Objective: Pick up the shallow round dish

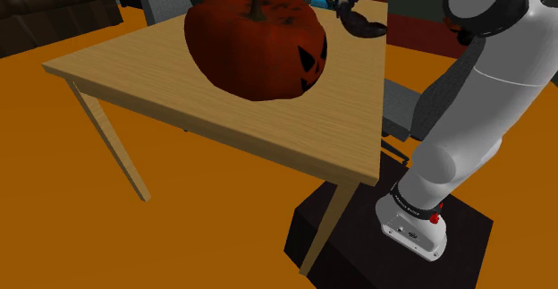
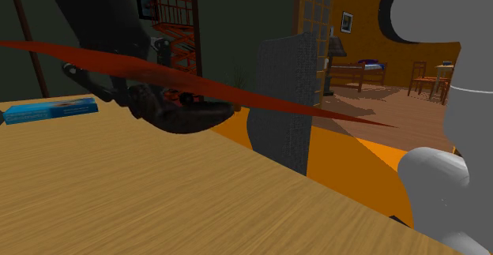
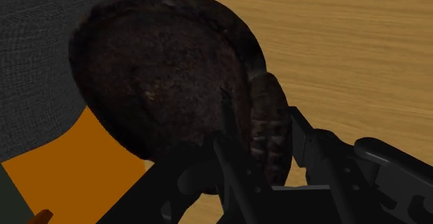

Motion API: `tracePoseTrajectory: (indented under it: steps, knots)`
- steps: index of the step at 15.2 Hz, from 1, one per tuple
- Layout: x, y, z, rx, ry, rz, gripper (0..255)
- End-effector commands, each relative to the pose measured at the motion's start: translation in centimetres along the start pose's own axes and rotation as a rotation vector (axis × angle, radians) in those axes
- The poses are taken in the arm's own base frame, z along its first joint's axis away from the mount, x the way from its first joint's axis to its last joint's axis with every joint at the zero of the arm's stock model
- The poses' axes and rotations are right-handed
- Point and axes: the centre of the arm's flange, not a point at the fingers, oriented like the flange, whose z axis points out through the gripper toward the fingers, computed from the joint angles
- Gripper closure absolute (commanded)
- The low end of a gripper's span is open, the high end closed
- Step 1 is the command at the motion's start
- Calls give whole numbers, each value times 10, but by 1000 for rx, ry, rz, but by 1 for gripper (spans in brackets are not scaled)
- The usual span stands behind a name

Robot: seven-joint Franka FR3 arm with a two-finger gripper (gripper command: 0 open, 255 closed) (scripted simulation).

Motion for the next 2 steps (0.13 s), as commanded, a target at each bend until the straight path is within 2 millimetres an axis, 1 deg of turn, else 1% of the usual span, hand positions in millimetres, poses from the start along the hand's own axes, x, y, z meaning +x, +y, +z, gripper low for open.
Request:
tracePoseTrajectory:
  steps: [1, 2]
  knots:
    - [0, 2, -6, 0, 0, 0, 255]
    - [0, 2, -6, 0, 0, 0, 255]
